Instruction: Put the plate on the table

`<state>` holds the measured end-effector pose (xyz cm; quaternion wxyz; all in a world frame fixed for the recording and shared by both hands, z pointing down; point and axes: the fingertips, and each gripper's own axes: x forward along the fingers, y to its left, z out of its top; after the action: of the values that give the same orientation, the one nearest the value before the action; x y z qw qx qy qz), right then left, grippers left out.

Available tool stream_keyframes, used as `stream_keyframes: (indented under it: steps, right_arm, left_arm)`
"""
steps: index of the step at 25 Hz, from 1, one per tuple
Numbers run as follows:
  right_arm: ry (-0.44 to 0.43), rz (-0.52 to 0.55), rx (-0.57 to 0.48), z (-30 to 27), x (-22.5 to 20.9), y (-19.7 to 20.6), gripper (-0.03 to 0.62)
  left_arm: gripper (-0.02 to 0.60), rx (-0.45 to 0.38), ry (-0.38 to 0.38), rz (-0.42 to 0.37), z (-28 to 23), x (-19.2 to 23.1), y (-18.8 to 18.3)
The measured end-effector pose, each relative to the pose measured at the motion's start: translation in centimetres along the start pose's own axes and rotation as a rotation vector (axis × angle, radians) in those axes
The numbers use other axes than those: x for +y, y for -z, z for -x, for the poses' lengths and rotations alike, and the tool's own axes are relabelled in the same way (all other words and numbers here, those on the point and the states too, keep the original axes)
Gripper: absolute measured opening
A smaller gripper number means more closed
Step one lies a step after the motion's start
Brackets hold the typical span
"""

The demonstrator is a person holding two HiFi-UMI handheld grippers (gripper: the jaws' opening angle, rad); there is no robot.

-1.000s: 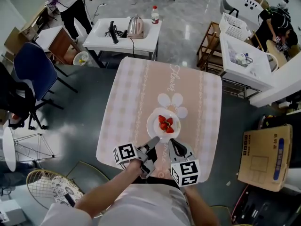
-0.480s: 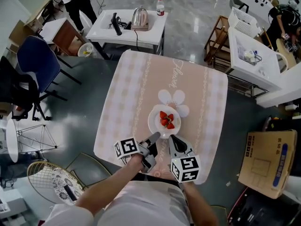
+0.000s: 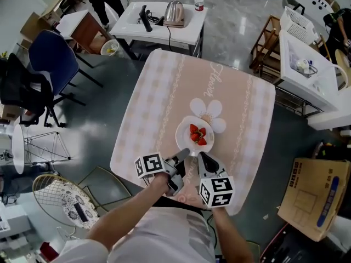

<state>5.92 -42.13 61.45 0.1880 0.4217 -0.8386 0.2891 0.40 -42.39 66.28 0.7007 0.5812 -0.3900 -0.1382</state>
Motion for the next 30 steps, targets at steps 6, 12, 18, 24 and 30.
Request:
stream_keyframes:
  steps: [6,12,18,24,30]
  right_arm:
    - [-0.027,-0.001,0.004,-0.7,0.4,0.2,0.005]
    - [-0.041,-0.002,0.007,-0.9,0.5,0.3,0.005]
    - [-0.041,-0.005,0.006,-0.7,0.3,0.2,0.005]
    - [-0.024,0.001,0.007,-0.4,0.2,0.4,0.005]
    - [-0.007,-0.001,-0.006,-0.2,1.6,-0.1,0.005]
  left_arm:
    - [0.023,0.011,-0.068,-0.077,0.0,0.0,-0.2]
    - [0.06,0.048,-0.183,-0.199,0.2,0.4,0.0]
    - [0.078,0.096,-0.287,-0.263,0.5,1.3,0.3]
    - [0.084,0.132,-0.343,-0.313,1.5,2.1,0.3]
    - [0.084,0.145,-0.303,-0.399,2.8,0.9,0.3]
